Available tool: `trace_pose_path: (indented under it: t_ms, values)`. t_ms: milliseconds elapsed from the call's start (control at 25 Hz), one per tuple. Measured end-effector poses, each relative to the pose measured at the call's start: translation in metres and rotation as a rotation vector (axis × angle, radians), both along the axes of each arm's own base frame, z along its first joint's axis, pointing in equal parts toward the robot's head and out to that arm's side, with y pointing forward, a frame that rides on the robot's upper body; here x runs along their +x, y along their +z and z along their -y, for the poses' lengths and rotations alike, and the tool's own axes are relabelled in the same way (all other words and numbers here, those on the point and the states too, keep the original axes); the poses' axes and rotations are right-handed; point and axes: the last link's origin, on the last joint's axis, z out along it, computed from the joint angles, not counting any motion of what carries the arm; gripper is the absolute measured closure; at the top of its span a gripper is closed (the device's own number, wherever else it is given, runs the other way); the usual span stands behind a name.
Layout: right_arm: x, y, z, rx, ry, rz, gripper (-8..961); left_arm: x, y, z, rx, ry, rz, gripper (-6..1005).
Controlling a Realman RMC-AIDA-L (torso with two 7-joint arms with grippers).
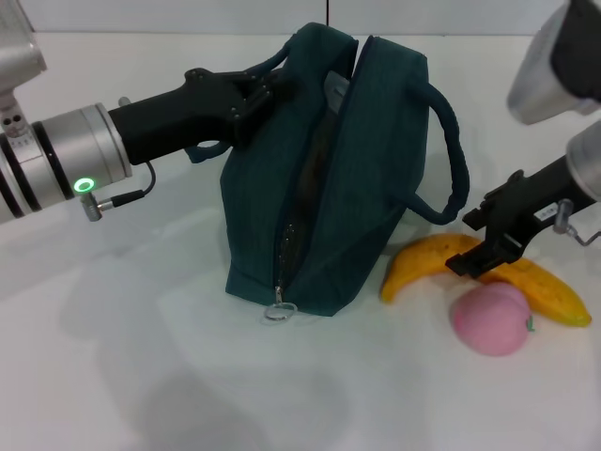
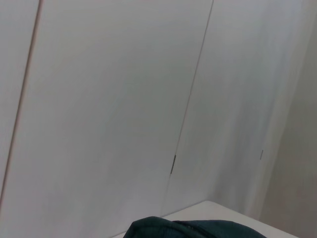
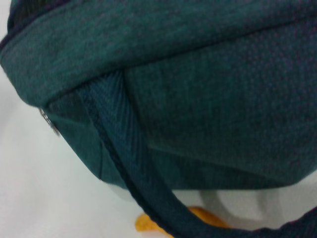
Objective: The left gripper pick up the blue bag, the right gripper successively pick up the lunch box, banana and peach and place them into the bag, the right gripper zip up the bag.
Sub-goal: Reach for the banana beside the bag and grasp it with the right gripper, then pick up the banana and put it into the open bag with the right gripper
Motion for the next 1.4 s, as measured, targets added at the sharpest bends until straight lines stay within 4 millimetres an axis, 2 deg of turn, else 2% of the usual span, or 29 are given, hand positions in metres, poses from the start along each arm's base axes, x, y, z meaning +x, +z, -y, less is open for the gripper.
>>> trace_pose_path:
  t_ms: [280, 880, 1080, 1200, 1400]
  values:
    - [-0.002, -0.013, -0.002, 0.013, 0.029, 0.088, 342, 0.002, 0.001, -0.002, 0.003, -0.007, 0.000, 952]
    - [0.001, -0.024, -0.004, 0.005, 0.048, 0.117, 377, 0.003, 0.001, -0.004, 0.007, -0.006, -0.005, 952]
    - [0.001, -0.023, -0.005, 0.013, 0.049, 0.107, 388, 0.004, 0.001, -0.004, 0.009, -0.007, -0.005, 952]
    - [0.001, -0.022, -0.005, 0.020, 0.048, 0.100, 431, 0.004, 0.001, -0.004, 0.010, -0.005, -0.003, 952]
    - [0.010, -0.001, -0.009, 0.085, 0.008, 0.030, 504, 0.002, 0.002, -0.003, 0.013, -0.001, -0.002, 952]
